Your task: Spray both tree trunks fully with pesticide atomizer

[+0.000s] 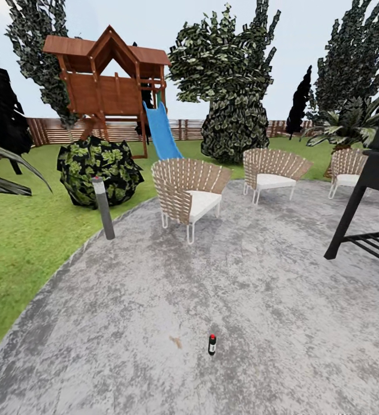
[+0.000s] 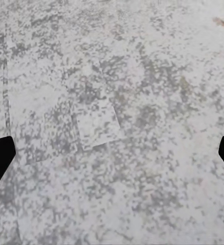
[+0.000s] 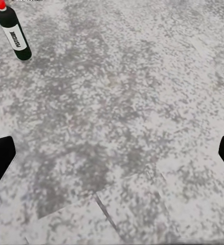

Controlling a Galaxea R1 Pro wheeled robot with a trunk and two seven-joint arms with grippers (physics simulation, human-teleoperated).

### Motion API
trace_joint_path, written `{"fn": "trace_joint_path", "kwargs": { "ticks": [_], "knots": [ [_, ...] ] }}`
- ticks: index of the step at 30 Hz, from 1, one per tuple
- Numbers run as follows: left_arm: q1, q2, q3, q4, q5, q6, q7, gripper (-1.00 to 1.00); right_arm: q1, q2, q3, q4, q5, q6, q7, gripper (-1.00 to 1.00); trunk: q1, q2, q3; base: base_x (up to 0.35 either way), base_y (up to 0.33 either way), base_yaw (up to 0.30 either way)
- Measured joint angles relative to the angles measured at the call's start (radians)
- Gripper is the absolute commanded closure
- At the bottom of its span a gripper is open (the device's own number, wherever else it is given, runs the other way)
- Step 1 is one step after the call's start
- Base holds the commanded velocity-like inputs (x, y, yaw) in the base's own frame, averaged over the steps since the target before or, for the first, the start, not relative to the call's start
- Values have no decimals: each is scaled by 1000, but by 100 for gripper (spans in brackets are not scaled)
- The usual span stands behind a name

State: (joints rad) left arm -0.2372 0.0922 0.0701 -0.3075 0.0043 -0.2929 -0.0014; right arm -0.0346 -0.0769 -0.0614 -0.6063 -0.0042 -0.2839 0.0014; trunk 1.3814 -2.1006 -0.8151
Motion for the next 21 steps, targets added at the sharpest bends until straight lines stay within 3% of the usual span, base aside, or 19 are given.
{"fn": "trace_joint_path", "kwargs": {
  "ticks": [17,21],
  "knots": [
    [0,0,0,0,0,-1,-1,-100,0,0,0,0,0,0,0,-100,0,0,-7,13,321,-286],
    [0,0,0,0,0,-2,-1,-100,0,0,0,0,0,0,0,-100,0,0,-8,0,119,-286]
  ]
}}
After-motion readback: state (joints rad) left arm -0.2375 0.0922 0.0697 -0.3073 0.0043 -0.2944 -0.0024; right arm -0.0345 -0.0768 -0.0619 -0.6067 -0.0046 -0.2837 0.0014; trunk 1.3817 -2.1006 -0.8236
